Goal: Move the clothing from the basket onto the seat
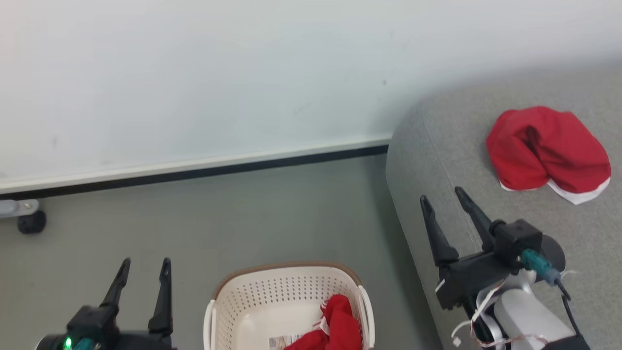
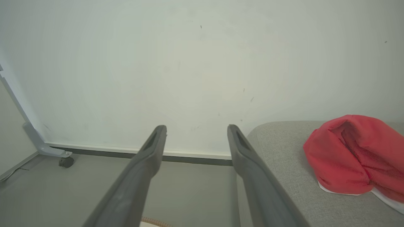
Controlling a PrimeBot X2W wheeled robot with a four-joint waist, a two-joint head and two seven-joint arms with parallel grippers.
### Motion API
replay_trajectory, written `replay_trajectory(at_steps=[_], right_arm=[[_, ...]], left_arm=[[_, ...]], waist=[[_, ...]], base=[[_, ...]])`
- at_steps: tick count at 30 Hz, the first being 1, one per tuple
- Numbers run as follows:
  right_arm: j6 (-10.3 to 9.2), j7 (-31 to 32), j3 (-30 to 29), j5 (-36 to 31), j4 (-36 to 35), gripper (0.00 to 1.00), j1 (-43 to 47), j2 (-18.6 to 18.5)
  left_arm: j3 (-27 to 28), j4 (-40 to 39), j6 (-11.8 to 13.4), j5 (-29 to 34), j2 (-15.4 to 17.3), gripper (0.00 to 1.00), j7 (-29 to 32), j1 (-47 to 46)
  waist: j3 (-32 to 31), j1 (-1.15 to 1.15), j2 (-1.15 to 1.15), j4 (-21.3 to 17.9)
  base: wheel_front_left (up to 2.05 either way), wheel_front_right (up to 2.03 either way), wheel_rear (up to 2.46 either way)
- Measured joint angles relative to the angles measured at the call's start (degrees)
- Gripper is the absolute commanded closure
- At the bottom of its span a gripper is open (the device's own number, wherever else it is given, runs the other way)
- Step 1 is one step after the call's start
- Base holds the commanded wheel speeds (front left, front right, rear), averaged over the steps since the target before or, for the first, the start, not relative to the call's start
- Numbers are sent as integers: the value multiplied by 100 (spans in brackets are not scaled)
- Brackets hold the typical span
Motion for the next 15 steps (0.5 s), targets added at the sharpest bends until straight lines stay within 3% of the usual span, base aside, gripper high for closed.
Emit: replay_trajectory(at_steps=[15], right_arm=[[-222,-13,-426,-297,-1189,0,1172,12]], left_arm=[[437,-467,54,-31,-43,0,-31,828]], waist=[[-385,1,1,139]], base=[[0,0,0]])
